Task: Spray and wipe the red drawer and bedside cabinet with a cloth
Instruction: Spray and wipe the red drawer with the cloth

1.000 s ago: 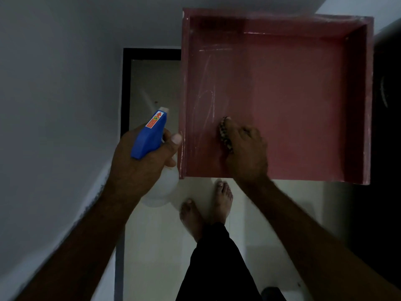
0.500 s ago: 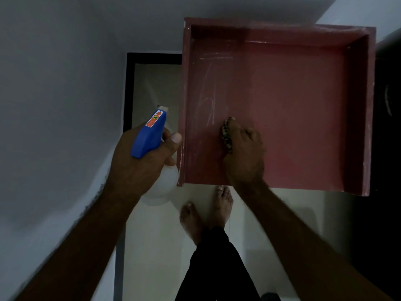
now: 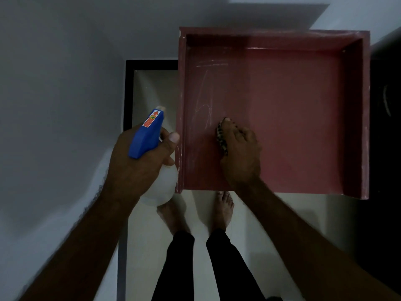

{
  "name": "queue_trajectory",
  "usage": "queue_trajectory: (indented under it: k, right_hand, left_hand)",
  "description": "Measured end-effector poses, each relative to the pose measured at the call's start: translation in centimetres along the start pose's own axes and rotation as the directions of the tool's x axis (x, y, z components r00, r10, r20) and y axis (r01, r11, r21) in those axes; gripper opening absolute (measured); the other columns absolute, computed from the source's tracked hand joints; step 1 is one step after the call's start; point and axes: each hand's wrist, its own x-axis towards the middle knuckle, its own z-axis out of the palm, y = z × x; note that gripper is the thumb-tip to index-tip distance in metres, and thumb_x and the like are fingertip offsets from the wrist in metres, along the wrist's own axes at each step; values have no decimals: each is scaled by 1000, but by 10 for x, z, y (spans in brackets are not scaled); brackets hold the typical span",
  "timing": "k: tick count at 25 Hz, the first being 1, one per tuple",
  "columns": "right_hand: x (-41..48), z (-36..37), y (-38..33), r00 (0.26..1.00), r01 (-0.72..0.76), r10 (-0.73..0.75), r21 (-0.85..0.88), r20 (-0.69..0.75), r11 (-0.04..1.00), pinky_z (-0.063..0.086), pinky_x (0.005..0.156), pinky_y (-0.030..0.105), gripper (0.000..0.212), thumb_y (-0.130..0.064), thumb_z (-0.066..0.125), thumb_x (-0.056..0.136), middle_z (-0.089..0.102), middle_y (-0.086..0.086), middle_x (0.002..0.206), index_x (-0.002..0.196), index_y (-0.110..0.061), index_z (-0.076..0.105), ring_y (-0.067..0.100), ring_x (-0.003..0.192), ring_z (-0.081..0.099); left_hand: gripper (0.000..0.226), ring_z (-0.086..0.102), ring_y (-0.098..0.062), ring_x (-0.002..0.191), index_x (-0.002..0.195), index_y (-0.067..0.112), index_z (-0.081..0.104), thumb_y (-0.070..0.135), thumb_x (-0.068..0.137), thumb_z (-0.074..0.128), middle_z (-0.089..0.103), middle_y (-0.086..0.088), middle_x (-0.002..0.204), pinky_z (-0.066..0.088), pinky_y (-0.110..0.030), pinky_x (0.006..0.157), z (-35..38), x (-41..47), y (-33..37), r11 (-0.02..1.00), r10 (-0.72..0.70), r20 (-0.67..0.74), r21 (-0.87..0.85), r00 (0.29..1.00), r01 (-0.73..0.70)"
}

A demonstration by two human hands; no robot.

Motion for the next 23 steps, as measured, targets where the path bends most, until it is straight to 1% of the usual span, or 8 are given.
queue_trajectory:
  k: [4, 7, 9, 12, 15, 19, 21, 23]
  right_hand:
    - [-5, 9, -9, 979, 194, -191, -36, 78, 980, 39, 99, 48, 71, -14, 41, 84, 53, 0, 155, 154, -17, 49, 33, 134, 47]
    - [8, 2, 9, 999, 46, -46, -25, 26, 999, 41, 103, 51, 81, -5, 62, 79, 55, 1, 154, 157, -17, 45, 35, 134, 47]
    - [14, -1, 8, 999, -51, 51, -5, 18, 999, 40, 108, 53, 86, -2, 65, 78, 51, 1, 157, 159, -17, 41, 37, 135, 44]
    - [9, 6, -13, 998, 34, -35, 9, 59, 999, 36, 107, 53, 81, -5, 52, 79, 48, 2, 159, 158, -17, 43, 36, 138, 42]
    - [7, 4, -12, 985, 153, -150, -22, 86, 988, 36, 101, 48, 77, -11, 42, 80, 49, 0, 158, 156, -18, 45, 31, 138, 43]
    - [26, -9, 14, 999, -47, 47, 4, -25, 999, 43, 103, 51, 83, -9, 74, 77, 59, 9, 148, 156, -12, 46, 37, 132, 47]
    - [27, -8, 5, 997, -79, 79, 14, -23, 997, 41, 106, 51, 83, -7, 71, 78, 57, 8, 151, 156, -12, 45, 39, 133, 46]
    - [23, 0, -10, 999, 26, -26, 3, 29, 1000, 40, 102, 50, 79, -5, 59, 78, 54, 4, 155, 156, -14, 46, 37, 135, 46]
  left_hand:
    - [40, 69, 0, 66, 89, 20, 61, 56, 74, 61, 71, -3, 74, 47, -15, 61, 4, 6, 1, 1000, -26, 0, 10, 1000, 26]
    - [39, 69, 2, 67, 89, 20, 60, 56, 75, 61, 71, 0, 75, 45, -19, 63, 1, 9, 1, 999, -29, 24, 30, 999, 28]
    - [41, 69, 4, 68, 91, 17, 61, 54, 75, 61, 71, 1, 77, 47, -12, 58, -2, 11, 0, 999, -22, 32, 23, 999, 21]
    - [45, 68, 5, 67, 93, 10, 63, 51, 74, 63, 70, -1, 79, 47, -3, 55, -3, 12, 1, 1000, -20, 37, 3, 999, 20]
    - [39, 68, 4, 65, 89, 17, 61, 52, 73, 63, 70, -3, 77, 47, -4, 54, -5, 15, 3, 1000, -26, 60, -3, 998, 26]
    - [39, 67, 7, 67, 88, 17, 60, 52, 73, 62, 70, -2, 77, 46, -3, 54, -7, 20, 4, 1000, -18, 73, 15, 997, 17]
    - [39, 68, 7, 66, 88, 18, 61, 53, 72, 62, 70, -1, 76, 46, -3, 53, -5, 21, 3, 1000, -17, 71, 19, 997, 16]
    - [39, 67, 7, 66, 88, 17, 61, 53, 73, 62, 70, 0, 76, 45, -1, 53, -4, 22, 1, 999, -26, 79, 37, 997, 23]
